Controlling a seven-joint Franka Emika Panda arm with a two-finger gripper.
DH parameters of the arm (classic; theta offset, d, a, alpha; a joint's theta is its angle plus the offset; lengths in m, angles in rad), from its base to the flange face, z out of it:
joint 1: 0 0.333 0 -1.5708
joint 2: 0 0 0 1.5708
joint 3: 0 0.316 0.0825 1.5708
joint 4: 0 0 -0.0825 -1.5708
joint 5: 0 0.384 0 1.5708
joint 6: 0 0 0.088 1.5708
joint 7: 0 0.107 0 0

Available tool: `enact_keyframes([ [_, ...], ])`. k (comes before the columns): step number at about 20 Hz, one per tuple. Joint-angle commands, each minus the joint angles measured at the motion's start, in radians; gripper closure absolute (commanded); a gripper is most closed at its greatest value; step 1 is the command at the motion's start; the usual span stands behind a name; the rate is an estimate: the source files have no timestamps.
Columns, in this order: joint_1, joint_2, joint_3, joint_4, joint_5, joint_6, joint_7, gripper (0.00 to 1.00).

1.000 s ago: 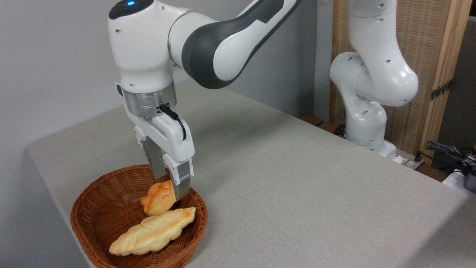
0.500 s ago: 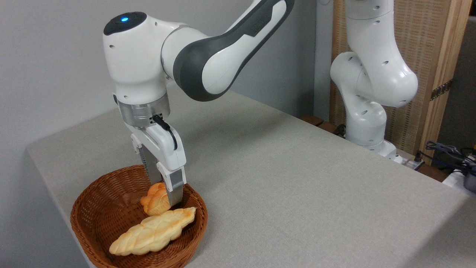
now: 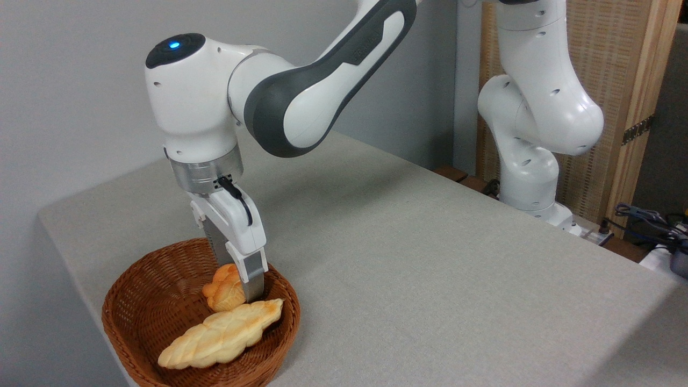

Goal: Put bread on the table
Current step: 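Lower the open gripper onto the small golden roll in the basket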

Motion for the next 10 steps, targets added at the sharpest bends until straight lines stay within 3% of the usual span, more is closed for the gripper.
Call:
enact_keyframes([
  [1,-0.002,0.001,0.003,0.003,0.002,0.029,0.014,0.24],
  [4,-0.002,-0.002,0.005,0.004,0.001,0.029,0.015,0.49],
  [10,-0.002,-0.004,0.005,0.004,0.002,0.029,0.017,0.54],
])
